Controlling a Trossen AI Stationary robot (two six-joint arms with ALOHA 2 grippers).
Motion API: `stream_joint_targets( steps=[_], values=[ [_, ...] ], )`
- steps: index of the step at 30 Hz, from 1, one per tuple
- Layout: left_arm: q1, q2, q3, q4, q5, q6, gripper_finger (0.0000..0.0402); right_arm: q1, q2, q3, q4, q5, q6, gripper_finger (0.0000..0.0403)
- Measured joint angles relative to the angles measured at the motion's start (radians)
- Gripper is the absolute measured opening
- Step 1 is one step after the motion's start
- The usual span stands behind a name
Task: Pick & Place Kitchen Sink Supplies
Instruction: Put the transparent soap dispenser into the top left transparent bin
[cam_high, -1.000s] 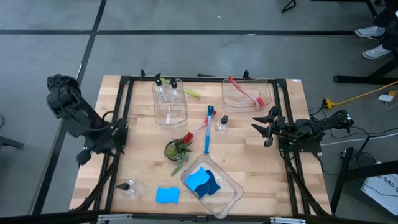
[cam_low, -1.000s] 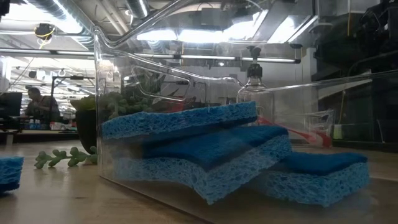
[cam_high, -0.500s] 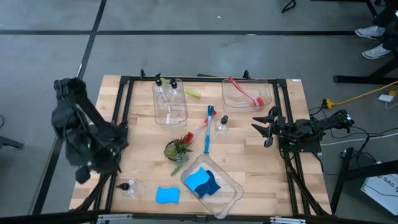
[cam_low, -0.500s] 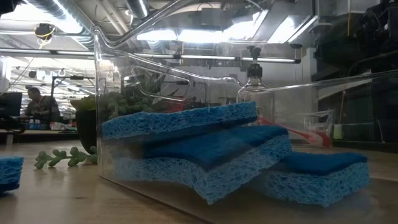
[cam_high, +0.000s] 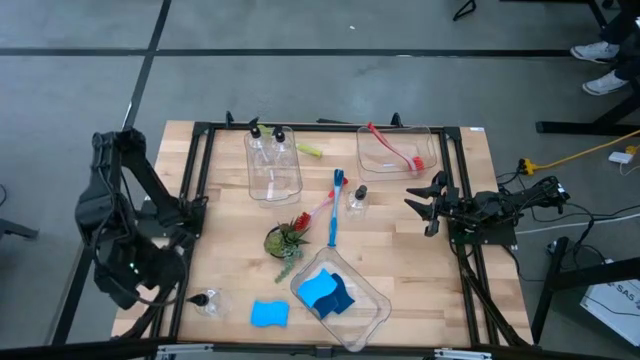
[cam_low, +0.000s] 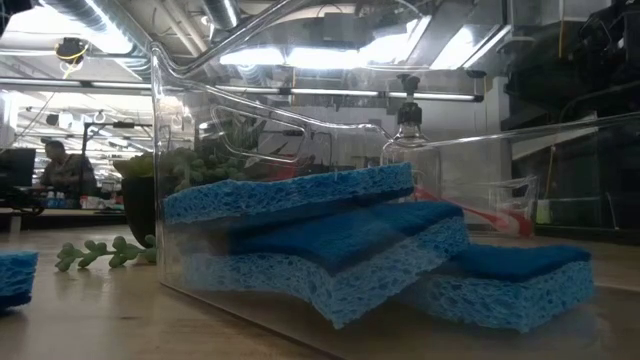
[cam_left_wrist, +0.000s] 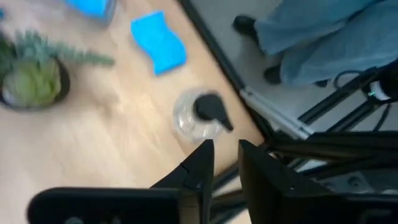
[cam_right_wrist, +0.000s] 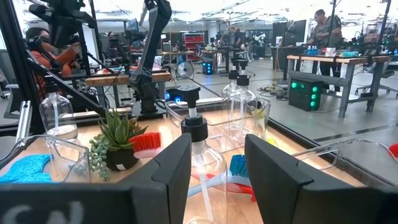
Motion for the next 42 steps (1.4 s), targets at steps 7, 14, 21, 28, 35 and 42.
stream_joint_targets(
  steps=[7,14,21,28,35,42],
  values=[
    [0.004,0.04,0.0,-0.094,-0.009,-0.128,0.0125,0.0,0.0,0.0,0.0,0.0,0.003,0.0149],
    [-0.016,0.105,0.0,-0.098,-0.055,-0.27,0.019,0.0,0.0,0.0,0.0,0.0,0.002,0.0149],
    [0.001,0.199,0.009,-0.081,0.009,-0.431,0.0215,0.0,0.0,0.0,0.0,0.0,0.0,0.0149],
    [0.064,0.268,0.057,0.006,0.046,-0.497,0.0212,0.0,0.0,0.0,0.0,0.0,0.003,0.0149],
    [0.076,0.33,0.058,0.0,0.04,-0.522,0.021,0.0,0.0,0.0,0.0,0.0,0.002,0.0149],
    [0.086,0.352,0.058,-0.063,0.023,-0.533,0.021,0.0,0.0,0.0,0.0,0.0,0.0,0.0149]
  ],
)
